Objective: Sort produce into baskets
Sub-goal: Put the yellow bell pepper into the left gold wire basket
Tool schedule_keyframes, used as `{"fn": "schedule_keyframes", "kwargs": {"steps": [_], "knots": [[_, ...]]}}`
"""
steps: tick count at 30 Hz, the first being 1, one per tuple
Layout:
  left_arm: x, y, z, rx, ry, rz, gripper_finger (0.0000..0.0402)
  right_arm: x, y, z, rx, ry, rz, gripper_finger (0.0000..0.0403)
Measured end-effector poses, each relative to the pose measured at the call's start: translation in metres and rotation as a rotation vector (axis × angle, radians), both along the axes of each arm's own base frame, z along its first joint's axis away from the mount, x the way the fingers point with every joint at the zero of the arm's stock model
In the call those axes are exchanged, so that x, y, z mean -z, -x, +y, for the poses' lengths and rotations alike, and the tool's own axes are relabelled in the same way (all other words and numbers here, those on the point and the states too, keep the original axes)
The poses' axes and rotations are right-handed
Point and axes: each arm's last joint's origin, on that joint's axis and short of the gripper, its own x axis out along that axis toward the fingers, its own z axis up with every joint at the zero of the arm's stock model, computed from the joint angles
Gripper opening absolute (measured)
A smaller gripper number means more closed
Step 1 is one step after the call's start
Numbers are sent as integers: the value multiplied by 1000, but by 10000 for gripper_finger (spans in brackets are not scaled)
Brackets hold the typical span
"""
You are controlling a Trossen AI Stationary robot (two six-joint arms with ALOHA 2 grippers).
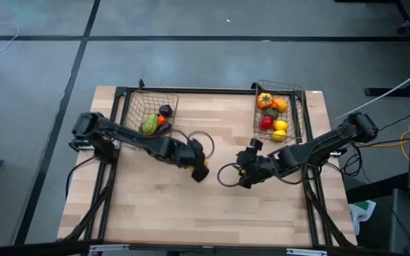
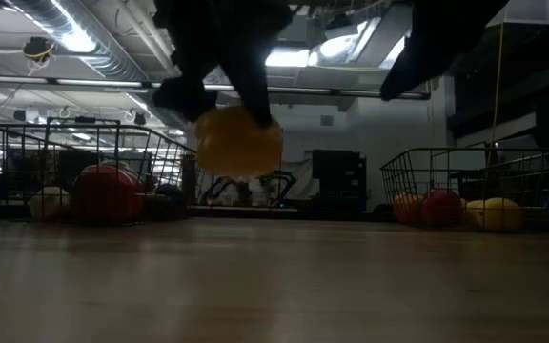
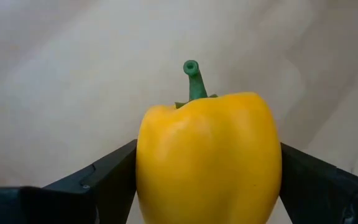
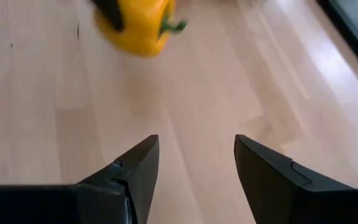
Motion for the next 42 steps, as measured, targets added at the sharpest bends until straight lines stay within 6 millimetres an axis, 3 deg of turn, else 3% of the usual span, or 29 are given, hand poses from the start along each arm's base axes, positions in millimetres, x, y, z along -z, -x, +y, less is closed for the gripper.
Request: {"fn": "schedule_keyframes", "kwargs": {"steps": [5, 11, 16, 20, 25, 32, 42], "knots": [[-33, 21, 35, -75, -89, -8, 318, -17, 14, -7, 14, 10, -29, 209], [-71, 59, 77, -227, -347, 10, 318, -24, 21, -10, 21, 13, -47, 209], [-85, 85, 102, -361, -472, 82, 318, -24, 21, -10, 20, 11, -47, 209], [-76, 94, 114, -423, -472, 164, 318, -24, 21, -10, 20, 11, -47, 209], [-43, 103, 123, -480, -461, 248, 330, -24, 21, -10, 20, 10, -47, 209], [-8, 102, 133, -542, -449, 167, 335, -25, 20, -9, 20, 7, -54, 209], [11, 110, 149, -605, -447, 162, 337, -24, 20, -9, 24, 3, -56, 209]]}}
